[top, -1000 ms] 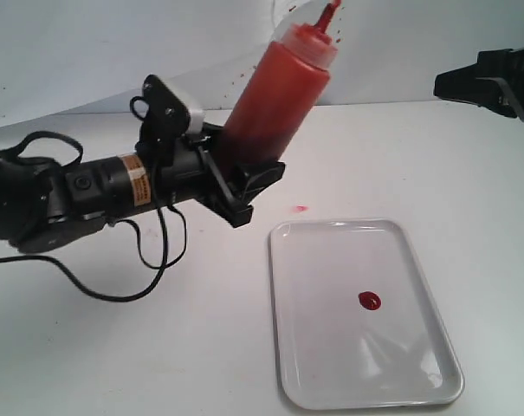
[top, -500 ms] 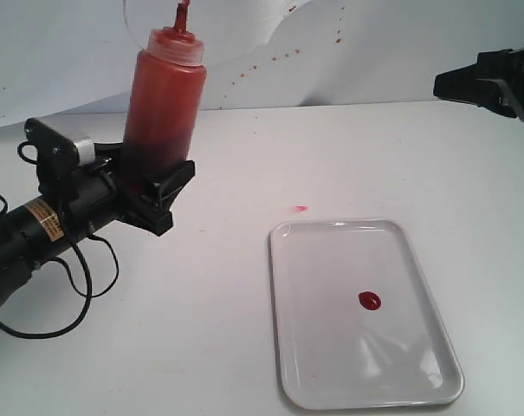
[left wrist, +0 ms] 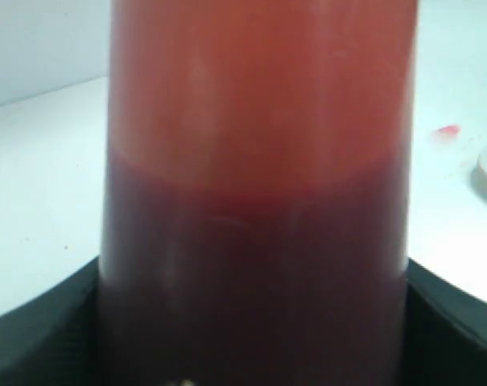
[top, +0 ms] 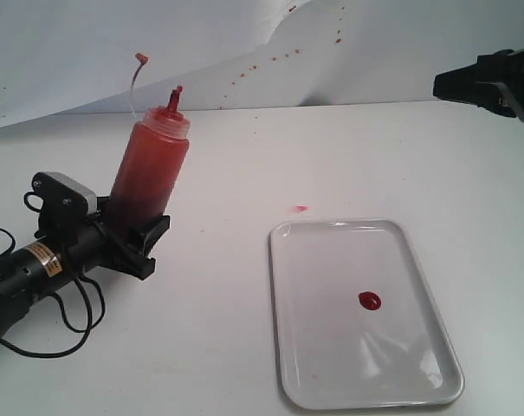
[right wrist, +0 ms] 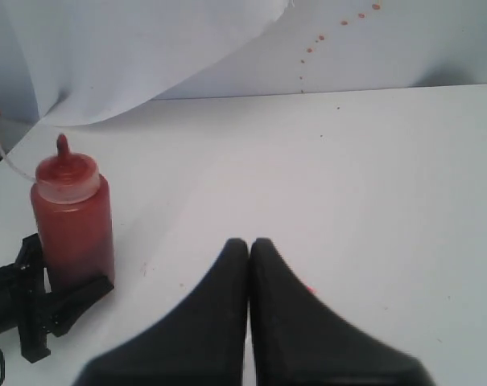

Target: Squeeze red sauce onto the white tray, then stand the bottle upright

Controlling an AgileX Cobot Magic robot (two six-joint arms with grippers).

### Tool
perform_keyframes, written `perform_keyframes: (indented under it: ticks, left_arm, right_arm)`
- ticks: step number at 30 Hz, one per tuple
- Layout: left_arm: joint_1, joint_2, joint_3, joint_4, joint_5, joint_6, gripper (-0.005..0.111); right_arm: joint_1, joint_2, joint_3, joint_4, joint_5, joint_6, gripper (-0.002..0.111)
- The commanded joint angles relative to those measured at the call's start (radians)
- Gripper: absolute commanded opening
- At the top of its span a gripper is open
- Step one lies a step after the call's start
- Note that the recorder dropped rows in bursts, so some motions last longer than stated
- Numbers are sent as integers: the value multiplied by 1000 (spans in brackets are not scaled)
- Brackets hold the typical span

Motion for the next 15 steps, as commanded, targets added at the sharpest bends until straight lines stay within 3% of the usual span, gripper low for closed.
perform_keyframes:
  ticks: [1, 5, 11, 15]
  left_arm:
    - [3, 34, -4, -22, -69, 27, 0]
    - [3, 48, -4, -9, -69, 35, 0]
    - [3, 55, -4, 16, -69, 35, 0]
    - [3, 55, -4, 16, -69, 35, 0]
  right_arm:
    - [-4, -1, -2, 9, 8, -13, 0]
    - [18, -1, -2, 9, 10, -5, 0]
    - [176, 75, -2, 9, -15, -54, 0]
    - [225, 154, -3, 94, -20, -65, 0]
